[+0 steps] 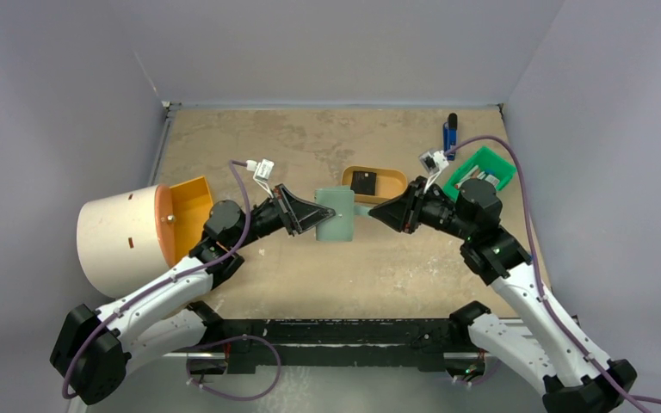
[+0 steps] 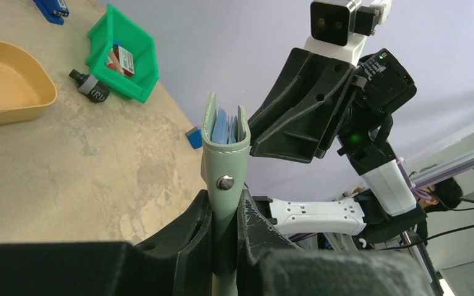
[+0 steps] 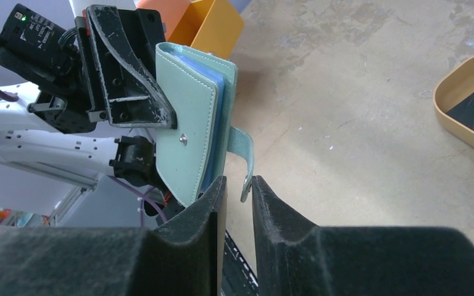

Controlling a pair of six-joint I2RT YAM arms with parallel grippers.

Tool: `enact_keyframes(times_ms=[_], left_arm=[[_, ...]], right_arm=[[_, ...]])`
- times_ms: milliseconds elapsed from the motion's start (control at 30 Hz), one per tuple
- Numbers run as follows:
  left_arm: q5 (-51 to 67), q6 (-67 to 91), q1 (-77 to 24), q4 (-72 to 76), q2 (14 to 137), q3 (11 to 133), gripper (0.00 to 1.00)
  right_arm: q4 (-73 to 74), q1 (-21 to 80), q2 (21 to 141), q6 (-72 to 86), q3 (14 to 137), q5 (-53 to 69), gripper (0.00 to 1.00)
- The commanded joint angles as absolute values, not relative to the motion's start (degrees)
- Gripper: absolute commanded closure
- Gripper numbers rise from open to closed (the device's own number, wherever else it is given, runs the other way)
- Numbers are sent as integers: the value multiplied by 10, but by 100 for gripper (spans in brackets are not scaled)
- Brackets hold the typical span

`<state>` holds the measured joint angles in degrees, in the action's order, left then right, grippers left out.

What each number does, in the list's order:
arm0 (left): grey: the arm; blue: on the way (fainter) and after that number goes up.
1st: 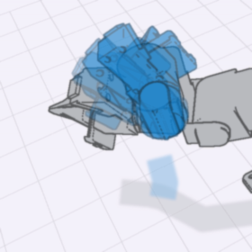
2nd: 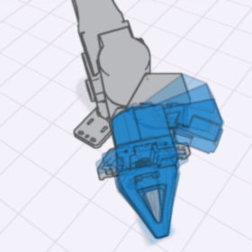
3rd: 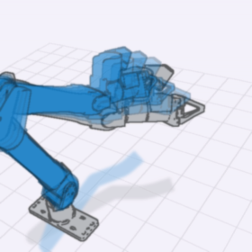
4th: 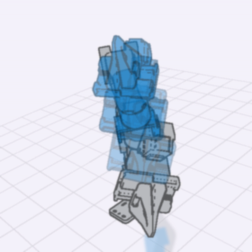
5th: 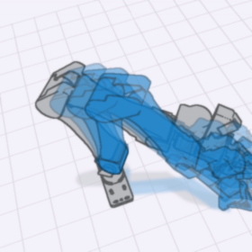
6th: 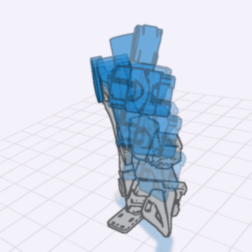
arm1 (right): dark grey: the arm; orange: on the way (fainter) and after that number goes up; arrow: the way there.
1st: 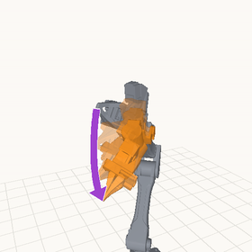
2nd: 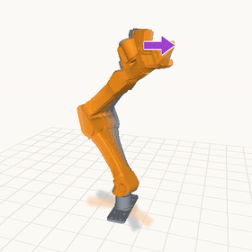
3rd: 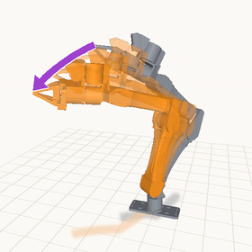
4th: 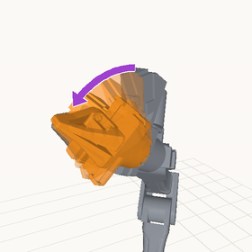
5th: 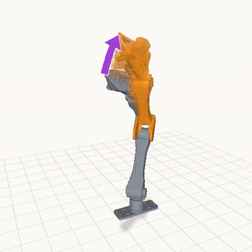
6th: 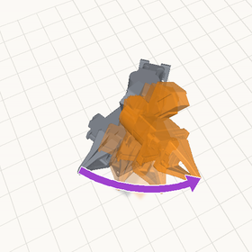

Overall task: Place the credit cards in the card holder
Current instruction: Close the card holder at the center of the board.

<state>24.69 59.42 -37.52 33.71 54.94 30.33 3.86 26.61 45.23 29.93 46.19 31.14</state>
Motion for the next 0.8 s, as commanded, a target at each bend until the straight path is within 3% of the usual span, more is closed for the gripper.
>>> enact_keyframes(times_ms=[0, 267, 567, 667, 700, 767], left_arm=[[246, 593, -372, 385, 535, 308, 100], [242, 594, -371, 382, 534, 313, 100], [253, 611, -368, 403, 550, 320, 100], [256, 620, -366, 417, 553, 323, 100], [260, 624, -365, 424, 554, 327, 100], [271, 635, -363, 442, 555, 339, 100]], right_arm=[[12, 266, 457, 304, 477, 330, 78], [55, 266, 463, 279, 500, 318, 100], [87, 266, 431, 259, 519, 325, 99], [74, 266, 425, 259, 519, 363, 55], [69, 266, 423, 260, 517, 378, 46], [57, 266, 417, 267, 508, 401, 37]])
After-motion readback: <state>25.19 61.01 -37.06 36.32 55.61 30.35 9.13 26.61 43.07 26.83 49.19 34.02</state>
